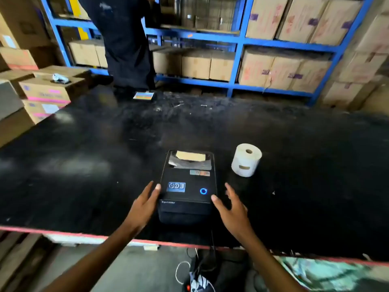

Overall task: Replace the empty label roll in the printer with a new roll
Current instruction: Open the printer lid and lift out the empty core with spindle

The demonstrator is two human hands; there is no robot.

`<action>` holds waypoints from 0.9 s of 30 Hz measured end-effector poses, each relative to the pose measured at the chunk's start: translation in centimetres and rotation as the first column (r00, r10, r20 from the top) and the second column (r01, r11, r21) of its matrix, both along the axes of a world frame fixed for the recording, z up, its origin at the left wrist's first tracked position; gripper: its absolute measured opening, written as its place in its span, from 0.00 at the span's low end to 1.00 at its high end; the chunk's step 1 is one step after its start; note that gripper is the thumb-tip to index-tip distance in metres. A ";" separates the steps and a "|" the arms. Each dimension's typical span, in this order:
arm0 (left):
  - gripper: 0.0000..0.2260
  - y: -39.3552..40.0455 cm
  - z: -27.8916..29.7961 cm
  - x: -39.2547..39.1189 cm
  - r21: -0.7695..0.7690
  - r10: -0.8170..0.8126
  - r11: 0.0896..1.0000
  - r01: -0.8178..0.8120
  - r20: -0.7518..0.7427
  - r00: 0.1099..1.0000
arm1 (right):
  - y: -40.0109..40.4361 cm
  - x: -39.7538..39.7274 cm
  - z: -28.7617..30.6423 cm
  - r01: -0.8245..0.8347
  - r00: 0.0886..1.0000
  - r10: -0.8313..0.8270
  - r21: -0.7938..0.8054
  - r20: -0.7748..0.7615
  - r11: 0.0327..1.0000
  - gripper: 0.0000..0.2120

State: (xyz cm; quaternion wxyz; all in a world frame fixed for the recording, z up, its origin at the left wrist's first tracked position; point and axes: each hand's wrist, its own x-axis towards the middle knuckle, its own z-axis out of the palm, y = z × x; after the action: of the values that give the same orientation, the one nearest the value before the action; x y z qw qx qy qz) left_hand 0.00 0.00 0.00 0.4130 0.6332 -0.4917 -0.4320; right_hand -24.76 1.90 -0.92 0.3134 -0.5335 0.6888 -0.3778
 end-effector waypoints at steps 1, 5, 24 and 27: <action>0.22 0.2 -0.5 -0.1 0.025 0.017 1.000 -0.015 -0.066 0.998 | 0.4 0.6 -0.5 0.002 0.998 -0.004 0.024 0.059 1.000 0.36; 0.16 0.8 -1.8 -1.0 0.153 0.018 0.988 0.029 -0.296 0.955 | 1.1 2.2 -1.6 -0.017 0.952 0.031 -0.048 0.304 0.999 0.19; 0.27 -0.4 -2.4 0.2 0.184 0.079 0.982 -0.041 -0.206 0.975 | -8.8 1.1 9.0 0.190 0.957 -0.167 -0.077 0.235 0.979 0.25; 0.28 -1.5 -2.3 0.8 0.199 0.050 0.980 -0.014 -0.177 0.983 | -12.0 0.9 10.6 0.219 0.951 -0.185 -0.114 0.249 0.969 0.25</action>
State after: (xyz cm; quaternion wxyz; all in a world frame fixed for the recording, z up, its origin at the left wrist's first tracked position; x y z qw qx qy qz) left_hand 0.82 -1.47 -2.29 0.3984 0.6368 -0.3966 -0.5277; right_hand -23.82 -10.09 9.69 0.3144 -0.4320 0.6694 -0.5163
